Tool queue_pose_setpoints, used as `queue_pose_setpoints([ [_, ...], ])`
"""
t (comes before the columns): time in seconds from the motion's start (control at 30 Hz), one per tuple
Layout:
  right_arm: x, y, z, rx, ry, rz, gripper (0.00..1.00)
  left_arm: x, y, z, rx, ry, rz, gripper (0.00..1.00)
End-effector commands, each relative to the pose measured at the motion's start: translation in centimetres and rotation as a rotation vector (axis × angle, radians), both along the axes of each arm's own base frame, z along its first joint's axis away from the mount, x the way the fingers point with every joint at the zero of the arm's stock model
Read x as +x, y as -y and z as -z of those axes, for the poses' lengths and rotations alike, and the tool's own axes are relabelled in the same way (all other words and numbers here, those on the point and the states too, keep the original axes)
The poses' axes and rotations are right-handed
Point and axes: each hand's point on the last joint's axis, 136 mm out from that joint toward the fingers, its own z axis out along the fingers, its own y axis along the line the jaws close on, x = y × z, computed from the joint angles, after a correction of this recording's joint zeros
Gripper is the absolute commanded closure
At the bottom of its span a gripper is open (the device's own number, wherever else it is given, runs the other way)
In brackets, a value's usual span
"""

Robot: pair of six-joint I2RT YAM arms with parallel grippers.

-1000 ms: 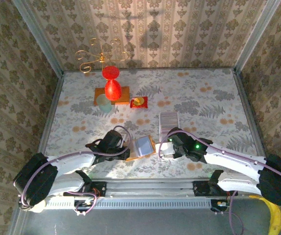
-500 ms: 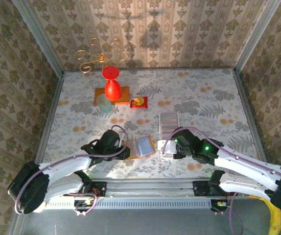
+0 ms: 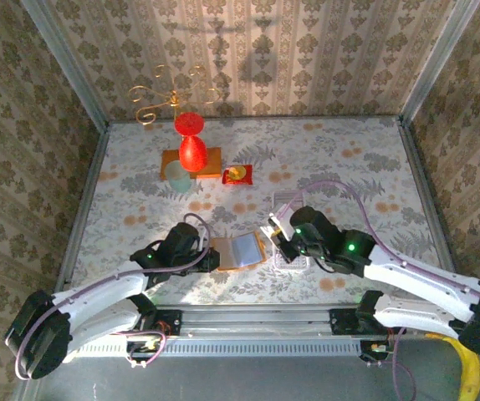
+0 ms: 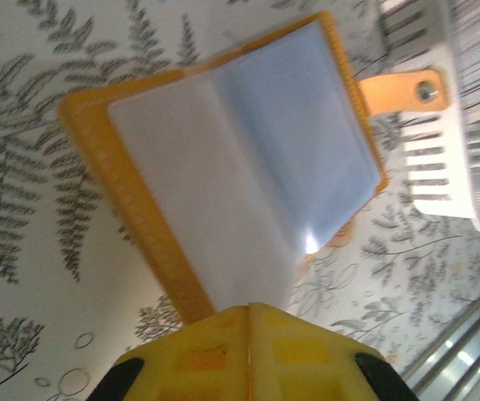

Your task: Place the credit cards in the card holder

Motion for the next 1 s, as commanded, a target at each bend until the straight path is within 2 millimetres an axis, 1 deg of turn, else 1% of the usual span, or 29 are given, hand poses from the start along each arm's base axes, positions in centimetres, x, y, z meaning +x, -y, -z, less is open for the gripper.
queue_pose_setpoints([
  [0.0, 0.2, -2.8, -1.2, 0.213, -0.198, 0.130, 1.00, -0.3, -1.5, 2.0, 0.094, -0.053, -0.038, 0.95],
  [0.1, 0.4, -4.6, -0.9, 0.276, -0.291, 0.162, 1.00, -0.2, -2.2, 2.9, 0.159, -0.066, -0.047, 0.96],
  [0.23, 1.4, -5.7, 0.6, 0.313, -0.360, 0.247, 1.00, 0.0, -3.4, 4.2, 0.241, -0.076, -0.066, 0.97],
  [0.4, 2.1, -7.2, 2.8, 0.332, -0.430, 0.298, 1.00, 0.0, -3.4, 5.3, 0.269, -0.112, -0.075, 0.97],
  [0.47, 2.4, -7.5, 3.1, 0.337, -0.435, 0.319, 1.00, 0.0, -3.3, 5.3, 0.266, -0.114, -0.075, 0.97],
  [0.5, 2.7, -7.6, 4.3, 0.319, -0.444, 0.338, 1.00, 0.0, -3.3, 5.4, 0.268, -0.115, -0.077, 0.97],
  [0.67, 3.8, -7.9, 6.9, 0.288, -0.458, 0.404, 1.00, 0.1, -3.4, 5.3, 0.267, -0.107, -0.080, 0.97],
  [0.8, 4.0, -9.1, 8.2, 0.305, -0.488, 0.394, 1.00, 0.2, -3.4, 5.2, 0.264, -0.105, -0.084, 0.97],
  [0.97, 4.3, -9.3, 9.4, 0.293, -0.500, 0.416, 1.00, 0.3, -3.3, 5.1, 0.260, -0.101, -0.086, 0.97],
])
